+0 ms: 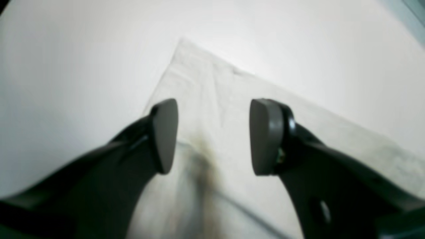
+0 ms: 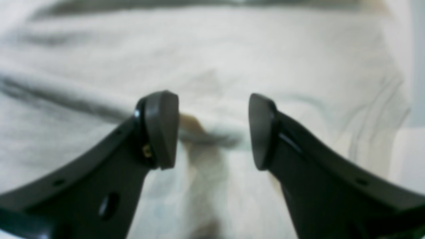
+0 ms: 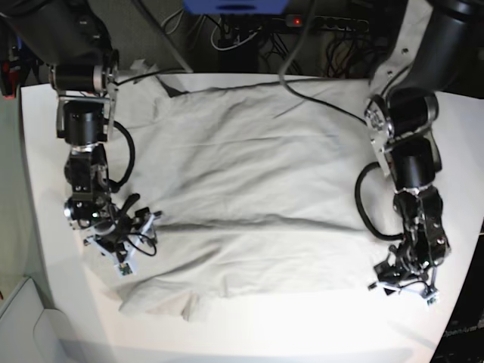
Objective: Layout the t-shirt on the table in an organized manner, then fold the t-shirt properly
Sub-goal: 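Drag the shirt edges with both grippers to straighten the body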
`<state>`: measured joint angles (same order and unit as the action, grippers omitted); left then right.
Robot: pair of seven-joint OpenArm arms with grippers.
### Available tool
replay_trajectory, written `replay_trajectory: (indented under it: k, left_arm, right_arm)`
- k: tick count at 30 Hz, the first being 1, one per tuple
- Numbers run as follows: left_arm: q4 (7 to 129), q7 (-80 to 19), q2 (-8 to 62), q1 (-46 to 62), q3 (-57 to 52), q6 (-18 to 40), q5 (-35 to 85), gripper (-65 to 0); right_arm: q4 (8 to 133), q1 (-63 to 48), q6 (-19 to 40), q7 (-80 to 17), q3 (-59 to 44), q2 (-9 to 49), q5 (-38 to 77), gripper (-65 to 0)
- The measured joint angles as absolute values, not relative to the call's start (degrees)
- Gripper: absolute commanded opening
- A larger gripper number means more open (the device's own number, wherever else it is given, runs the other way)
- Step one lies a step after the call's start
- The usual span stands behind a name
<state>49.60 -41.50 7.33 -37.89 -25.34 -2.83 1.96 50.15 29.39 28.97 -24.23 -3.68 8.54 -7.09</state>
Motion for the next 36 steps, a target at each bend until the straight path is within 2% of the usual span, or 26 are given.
replay_trajectory:
  k: [4,9,16,23,25,32,36]
  left_arm:
    - [65.4,-52.8,3.4,-28.4,-25.3,-2.5,2.2,-31.2]
    - [83.2,-60.5,-0.6,-18.7,-25.3,-2.7,1.6,-31.2]
    - [96.8,-68.9,-4.7,-5.4,-24.7,-2.0,2.3,-31.2]
    - [92.6,-68.4,-2.9,0.7,-25.0,-2.3,1.5,-31.2]
    - [90.0,-67.6,-1.0,0.0,-24.9,-2.0,2.8,-31.2]
    - [80.8,-54.8,3.8,-2.6,-24.9,-1.6,2.6,-31.2]
    - [78.9,-55.2,5.1,-4.1,-25.0,-2.1,2.0,-31.2]
  right_arm:
    - [50.9,32.2,28.7,-21.6,-1.8,8.3,-6.4,-30.6]
    - [50.7,31.0,28.9,-22.8,-1.2,8.5,-6.7,-30.6]
    - [50.6,31.6,28.8,-22.4,-1.3,8.6,-6.6,-30.6]
    - [50.7,31.4,28.8,-22.7,-1.5,9.4,-6.6,-30.6]
    - [50.8,31.4,28.8,-22.6,-1.5,9.4,-6.6,-30.6]
    - [51.0,31.4,28.9,-22.8,-1.5,9.7,-6.6,-30.7]
    - [51.0,31.4,28.8,-22.9,-1.7,11.3,-6.7,-30.7]
